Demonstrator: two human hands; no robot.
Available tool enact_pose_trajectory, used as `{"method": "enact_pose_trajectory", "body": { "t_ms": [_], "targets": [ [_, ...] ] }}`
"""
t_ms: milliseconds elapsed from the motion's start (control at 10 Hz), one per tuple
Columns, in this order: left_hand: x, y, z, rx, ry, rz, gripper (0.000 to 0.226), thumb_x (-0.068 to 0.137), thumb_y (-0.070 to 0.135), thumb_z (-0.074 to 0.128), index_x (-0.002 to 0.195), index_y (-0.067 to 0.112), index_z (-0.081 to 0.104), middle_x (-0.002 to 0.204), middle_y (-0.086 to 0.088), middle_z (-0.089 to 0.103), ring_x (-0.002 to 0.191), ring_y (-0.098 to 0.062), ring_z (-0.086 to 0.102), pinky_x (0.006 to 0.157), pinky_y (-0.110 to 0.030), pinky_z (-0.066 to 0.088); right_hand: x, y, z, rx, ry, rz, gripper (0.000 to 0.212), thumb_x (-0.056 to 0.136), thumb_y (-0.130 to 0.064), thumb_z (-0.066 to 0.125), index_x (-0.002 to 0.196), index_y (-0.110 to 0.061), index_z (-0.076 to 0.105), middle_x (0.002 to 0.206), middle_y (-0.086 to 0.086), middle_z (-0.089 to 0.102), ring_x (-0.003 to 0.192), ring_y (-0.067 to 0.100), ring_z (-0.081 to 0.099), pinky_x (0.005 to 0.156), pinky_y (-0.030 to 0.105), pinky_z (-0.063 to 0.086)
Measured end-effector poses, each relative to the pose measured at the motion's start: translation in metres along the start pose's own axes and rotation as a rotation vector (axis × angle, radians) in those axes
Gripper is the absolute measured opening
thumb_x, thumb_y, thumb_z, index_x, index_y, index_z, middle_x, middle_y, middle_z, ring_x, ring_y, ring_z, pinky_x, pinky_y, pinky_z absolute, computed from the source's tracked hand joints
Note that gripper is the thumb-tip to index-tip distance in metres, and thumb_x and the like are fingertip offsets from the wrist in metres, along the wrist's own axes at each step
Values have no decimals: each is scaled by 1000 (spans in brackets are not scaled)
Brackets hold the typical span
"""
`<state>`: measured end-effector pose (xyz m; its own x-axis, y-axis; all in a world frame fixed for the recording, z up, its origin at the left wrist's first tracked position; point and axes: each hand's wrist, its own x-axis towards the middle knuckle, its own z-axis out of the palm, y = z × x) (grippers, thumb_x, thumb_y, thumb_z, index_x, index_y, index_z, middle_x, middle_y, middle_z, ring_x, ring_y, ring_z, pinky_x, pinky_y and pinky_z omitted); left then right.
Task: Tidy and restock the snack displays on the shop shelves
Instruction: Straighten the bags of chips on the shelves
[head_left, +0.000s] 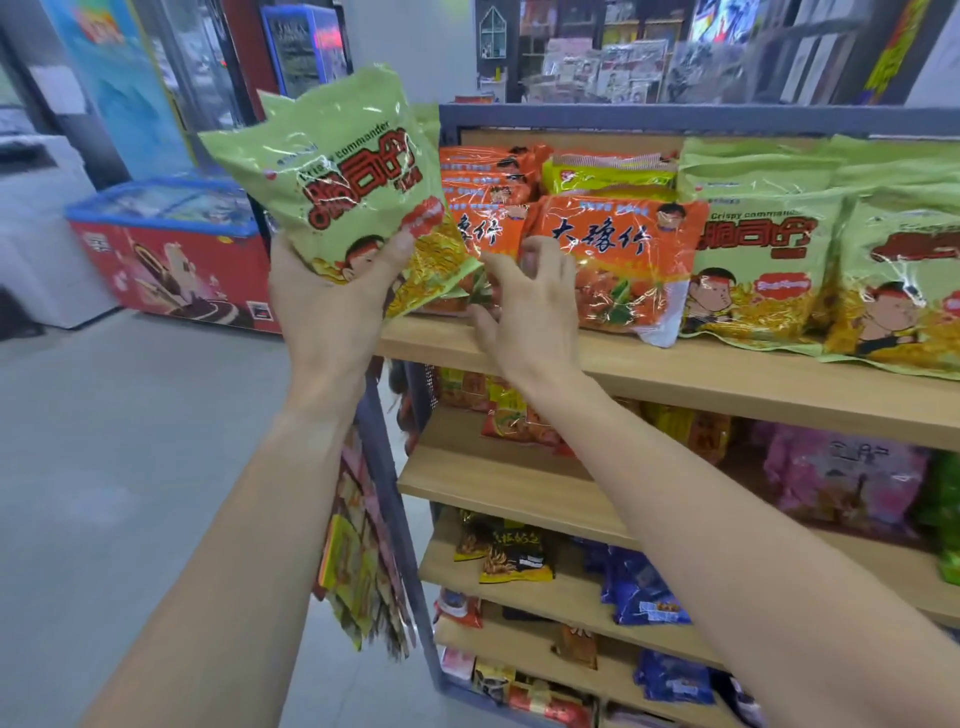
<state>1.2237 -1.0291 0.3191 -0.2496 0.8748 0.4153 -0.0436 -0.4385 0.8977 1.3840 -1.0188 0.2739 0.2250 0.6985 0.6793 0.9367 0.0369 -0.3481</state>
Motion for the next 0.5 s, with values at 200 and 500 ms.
{"method": "enact_pose_trajectory", "body": {
  "t_ms": [200,500],
  "targets": [
    [-9,-9,40,-79,-170,-32,56,69,29,97,114,23,65,103,10,75,93,6,72,86,-19,58,-27,26,-71,827,72,294,37,104,-37,53,138,-23,55,121,-11,64,108,-3,61,89,16,50],
    [-81,-1,170,7,-697,-138,58,81,44,70,132,24,49,130,2,62,113,-15,61,98,-40,48,-54,129,-157,452,189,501,59,83,-39,82,135,-25,58,117,-16,62,107,-5,58,83,4,43]
  ]
}}
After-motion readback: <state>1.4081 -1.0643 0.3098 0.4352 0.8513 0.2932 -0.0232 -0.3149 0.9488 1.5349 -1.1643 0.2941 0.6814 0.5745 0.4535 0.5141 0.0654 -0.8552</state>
